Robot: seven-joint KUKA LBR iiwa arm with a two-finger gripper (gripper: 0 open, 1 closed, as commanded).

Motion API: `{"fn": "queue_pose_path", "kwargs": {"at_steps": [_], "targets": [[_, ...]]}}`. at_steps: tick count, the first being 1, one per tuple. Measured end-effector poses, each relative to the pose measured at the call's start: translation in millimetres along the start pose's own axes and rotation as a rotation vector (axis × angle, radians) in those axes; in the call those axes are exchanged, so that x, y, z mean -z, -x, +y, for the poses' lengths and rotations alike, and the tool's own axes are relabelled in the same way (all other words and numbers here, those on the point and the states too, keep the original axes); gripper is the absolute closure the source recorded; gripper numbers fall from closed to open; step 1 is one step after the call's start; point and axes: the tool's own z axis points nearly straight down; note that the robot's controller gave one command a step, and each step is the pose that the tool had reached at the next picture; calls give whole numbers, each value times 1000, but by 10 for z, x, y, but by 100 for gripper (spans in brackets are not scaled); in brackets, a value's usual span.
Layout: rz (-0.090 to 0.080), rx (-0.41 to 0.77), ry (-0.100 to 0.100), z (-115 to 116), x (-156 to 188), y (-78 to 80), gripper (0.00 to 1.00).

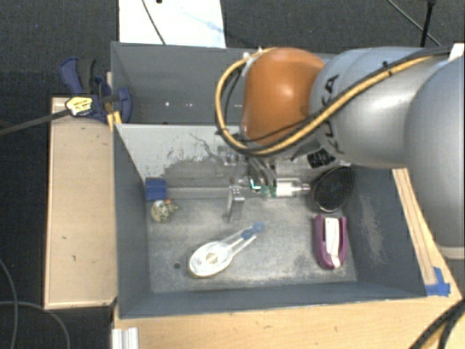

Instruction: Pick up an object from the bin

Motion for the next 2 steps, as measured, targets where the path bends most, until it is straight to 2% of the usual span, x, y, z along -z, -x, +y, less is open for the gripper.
{"fn": "queue_pose_path", "kwargs": {"at_steps": [1,2], "targets": [[-9,460,-2,191,-966,-716,0],[-4,324,-1,109,-681,-896,0]]}}
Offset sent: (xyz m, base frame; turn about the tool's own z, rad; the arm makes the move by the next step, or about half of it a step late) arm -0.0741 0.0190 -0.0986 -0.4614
